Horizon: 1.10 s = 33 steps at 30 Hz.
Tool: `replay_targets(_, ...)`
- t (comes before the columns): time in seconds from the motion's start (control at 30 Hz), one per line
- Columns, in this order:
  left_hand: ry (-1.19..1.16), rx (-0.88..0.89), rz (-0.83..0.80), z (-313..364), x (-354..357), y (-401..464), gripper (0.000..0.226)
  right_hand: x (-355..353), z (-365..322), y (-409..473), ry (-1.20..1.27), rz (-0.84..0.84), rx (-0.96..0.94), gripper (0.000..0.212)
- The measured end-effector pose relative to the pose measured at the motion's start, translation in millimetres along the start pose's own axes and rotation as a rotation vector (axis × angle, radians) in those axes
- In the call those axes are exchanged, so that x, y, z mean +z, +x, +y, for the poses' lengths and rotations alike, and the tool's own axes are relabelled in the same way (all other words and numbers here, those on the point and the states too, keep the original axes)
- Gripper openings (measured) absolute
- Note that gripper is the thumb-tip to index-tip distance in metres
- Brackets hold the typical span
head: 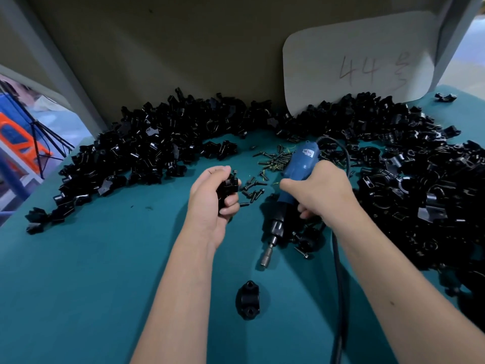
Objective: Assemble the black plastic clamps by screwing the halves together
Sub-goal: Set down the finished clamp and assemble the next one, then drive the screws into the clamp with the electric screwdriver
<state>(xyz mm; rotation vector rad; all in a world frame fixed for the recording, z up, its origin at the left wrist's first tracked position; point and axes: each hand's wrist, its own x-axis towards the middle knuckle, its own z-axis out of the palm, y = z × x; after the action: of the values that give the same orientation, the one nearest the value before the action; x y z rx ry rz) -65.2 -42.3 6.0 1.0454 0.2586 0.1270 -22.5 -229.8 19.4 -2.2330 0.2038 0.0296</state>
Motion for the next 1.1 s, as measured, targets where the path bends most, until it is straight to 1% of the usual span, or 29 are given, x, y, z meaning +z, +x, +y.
replay_targets(0.07, -0.01, -0.019, 0.001, 1, -1, -1, 0.009, -1, 3, 3, 0.109, -0.02, 0.022, 0.027)
replay_targets(0.13, -0.021, -0.047, -0.013, 2, -2, -2, 0.008, -4, 7, 4, 0.277, -0.026, 0.044, 0.026)
replay_targets(0.27, -0.024, -0.09, -0.042, 5, -1, -3, 0.013, -22, 4, 7, 0.743, -0.108, 0.084, 0.027)
replay_targets(0.4, -0.016, -0.135, -0.065, 6, -1, -5, 0.016, -29, -3, 1, 1.198, -0.179, 0.09, 0.038)
replay_targets(0.43, -0.019, -0.148, -0.076, 6, -1, -5, 0.018, -29, -5, 0, 1.299, -0.179, 0.088, 0.038)
replay_targets(0.5, -0.021, -0.167, -0.089, 6, 0, -6, 0.024, -28, -7, -3, 1.459, -0.181, 0.09, 0.029)
replay_targets(0.57, -0.002, -0.177, -0.083, 6, 0, -6, 0.031, -25, -9, -4, 1.515, -0.18, 0.087, 0.02)
replay_targets(0.7, 0.012, -0.186, -0.067, 3, -2, -6, 0.033, -17, -11, -5, 1.44, -0.242, 0.031, 0.032)
replay_targets(0.77, 0.022, -0.202, -0.074, 2, -1, -5, 0.035, -14, -11, -6, 1.404, -0.285, 0.014, 0.026)
replay_targets(0.8, 0.032, -0.209, -0.079, 1, -1, -5, 0.035, -14, -12, -7, 1.408, -0.309, 0.025, 0.026)
replay_targets(0.9, 0.037, -0.201, -0.076, 0, 0, -5, 0.03, -15, -11, -9, 1.523, -0.439, 0.087, 0.063)
replay_targets(0.93, 0.04, -0.195, -0.075, 1, 0, -5, 0.029, -15, -12, -9, 1.554, -0.467, 0.097, 0.068)
replay_targets(1.1, 0.04, -0.207, -0.068, 1, -3, -3, 0.027, -12, -16, -12, 1.627, -0.446, 0.118, 0.054)
